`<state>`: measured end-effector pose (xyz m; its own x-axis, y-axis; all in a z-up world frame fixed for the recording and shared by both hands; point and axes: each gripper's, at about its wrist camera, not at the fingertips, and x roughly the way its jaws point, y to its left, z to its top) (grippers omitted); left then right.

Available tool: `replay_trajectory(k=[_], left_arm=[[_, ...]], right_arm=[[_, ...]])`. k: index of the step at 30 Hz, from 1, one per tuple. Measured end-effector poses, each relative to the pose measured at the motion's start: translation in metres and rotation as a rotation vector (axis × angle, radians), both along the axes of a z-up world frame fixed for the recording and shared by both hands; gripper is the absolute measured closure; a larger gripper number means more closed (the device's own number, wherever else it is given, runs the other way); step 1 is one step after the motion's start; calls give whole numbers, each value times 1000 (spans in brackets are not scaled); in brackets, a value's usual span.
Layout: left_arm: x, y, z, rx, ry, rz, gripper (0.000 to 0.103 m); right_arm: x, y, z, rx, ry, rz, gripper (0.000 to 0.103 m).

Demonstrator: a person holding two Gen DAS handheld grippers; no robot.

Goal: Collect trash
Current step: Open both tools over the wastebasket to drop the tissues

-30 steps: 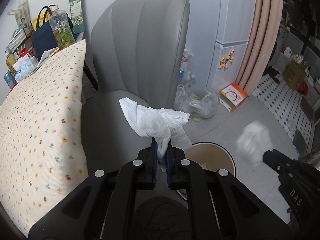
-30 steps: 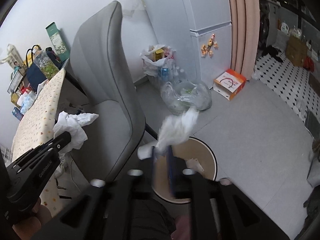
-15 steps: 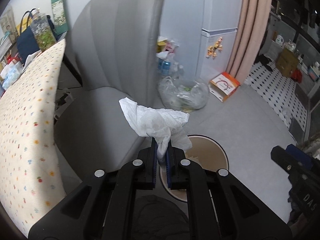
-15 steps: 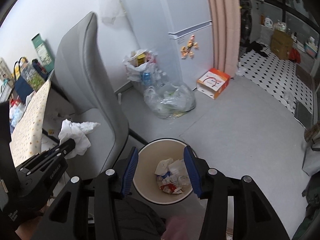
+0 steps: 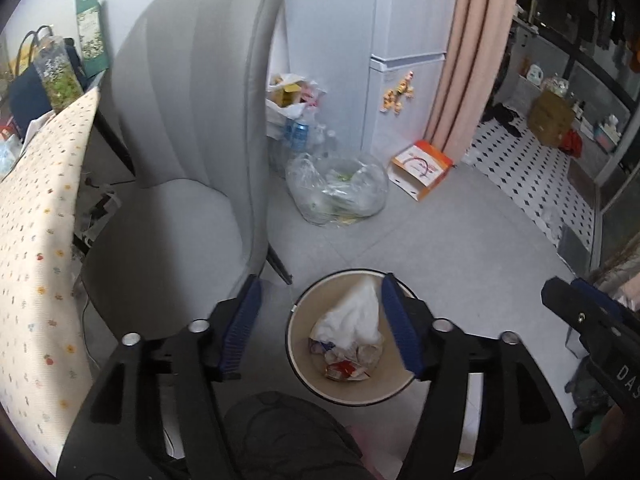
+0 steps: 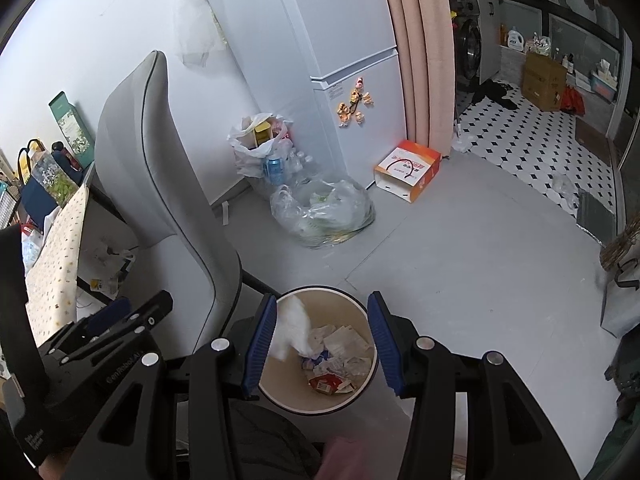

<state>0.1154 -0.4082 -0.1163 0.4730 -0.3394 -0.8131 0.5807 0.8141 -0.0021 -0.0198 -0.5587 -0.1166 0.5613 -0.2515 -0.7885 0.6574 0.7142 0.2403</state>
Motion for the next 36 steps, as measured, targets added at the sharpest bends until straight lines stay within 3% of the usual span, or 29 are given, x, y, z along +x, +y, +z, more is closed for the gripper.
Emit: replay_trajectory(k=[6, 10, 17, 21, 27, 36], left_arm=[[4, 13, 10, -12, -9, 34, 28], [5, 28, 22, -23, -36, 62, 21], [8, 68, 47, -62, -86, 139, 18], [9, 99, 67, -104, -121, 194, 11], [6, 139, 90, -143, -165, 245, 6], [-3, 193, 117, -197, -200, 308, 6]], right_arm=[[3, 10, 8, -12, -8, 21, 55], [8, 20, 18, -32, -18, 43, 47], [22, 48, 38, -65, -31, 104, 38], [26, 71, 61, -124, -52, 133, 22], [28, 102, 89, -178, -78, 151, 9], [22, 142, 129, -244, -116, 176, 8]])
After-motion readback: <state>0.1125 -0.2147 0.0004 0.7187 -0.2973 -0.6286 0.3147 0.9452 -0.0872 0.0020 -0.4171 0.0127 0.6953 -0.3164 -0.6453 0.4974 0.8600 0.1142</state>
